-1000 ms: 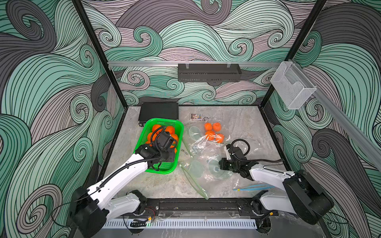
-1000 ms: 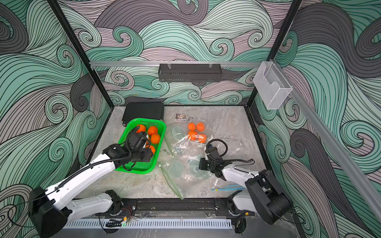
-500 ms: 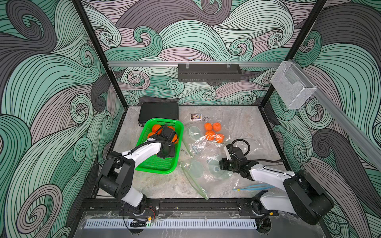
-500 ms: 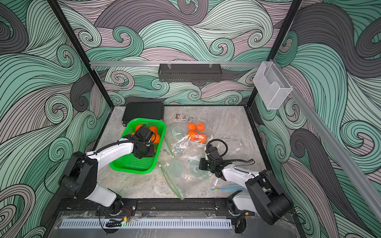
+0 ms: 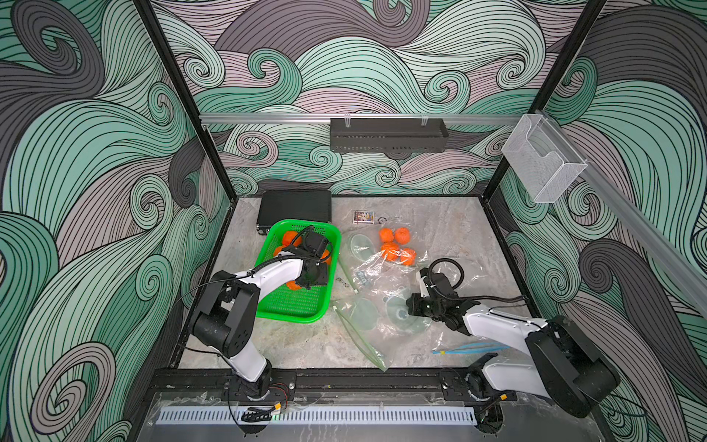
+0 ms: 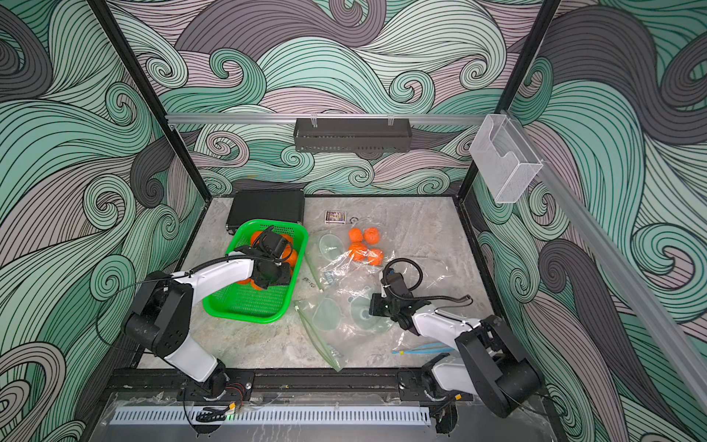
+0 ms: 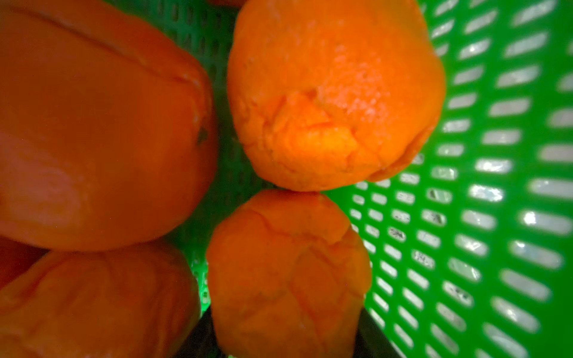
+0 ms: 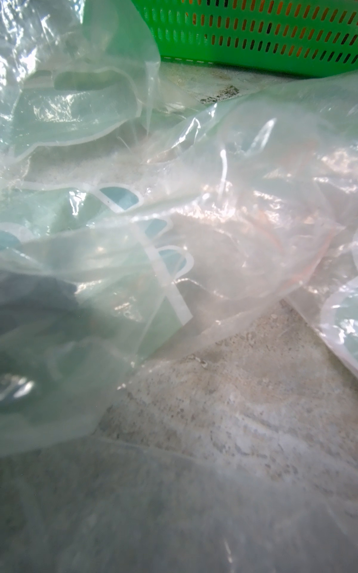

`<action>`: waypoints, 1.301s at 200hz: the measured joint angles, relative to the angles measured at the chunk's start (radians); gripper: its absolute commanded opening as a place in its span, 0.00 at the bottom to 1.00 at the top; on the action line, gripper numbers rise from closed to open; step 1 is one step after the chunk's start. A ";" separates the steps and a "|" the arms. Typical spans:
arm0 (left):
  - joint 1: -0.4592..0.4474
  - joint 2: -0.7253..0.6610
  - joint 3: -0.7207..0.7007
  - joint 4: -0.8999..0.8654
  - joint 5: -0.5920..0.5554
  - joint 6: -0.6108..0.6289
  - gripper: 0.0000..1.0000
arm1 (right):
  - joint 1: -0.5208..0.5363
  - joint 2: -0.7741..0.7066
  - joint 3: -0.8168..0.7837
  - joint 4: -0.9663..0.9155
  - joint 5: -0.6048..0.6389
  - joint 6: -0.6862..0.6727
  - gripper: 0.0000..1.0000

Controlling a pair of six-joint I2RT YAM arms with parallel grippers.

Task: Open the zip-top bag and take out the orange
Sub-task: Place the orange in the basket.

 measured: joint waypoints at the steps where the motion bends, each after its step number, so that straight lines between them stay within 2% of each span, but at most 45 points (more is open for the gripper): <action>1: 0.000 0.001 0.000 0.001 0.000 0.001 0.55 | 0.000 0.000 0.000 0.000 0.000 0.000 0.06; 96: 0.021 0.108 0.113 0.011 0.008 0.011 0.55 | 0.000 0.000 0.000 0.000 0.000 0.000 0.06; 152: 0.030 0.112 0.114 0.027 0.013 0.022 0.65 | 0.000 0.001 0.000 0.001 0.000 0.000 0.06; 182: 0.035 0.112 0.125 0.020 0.019 0.029 0.75 | 0.000 0.001 0.000 0.001 0.000 0.000 0.06; 260: 0.040 0.097 0.155 -0.058 0.046 0.034 0.76 | 0.000 0.001 0.000 0.001 0.000 0.000 0.06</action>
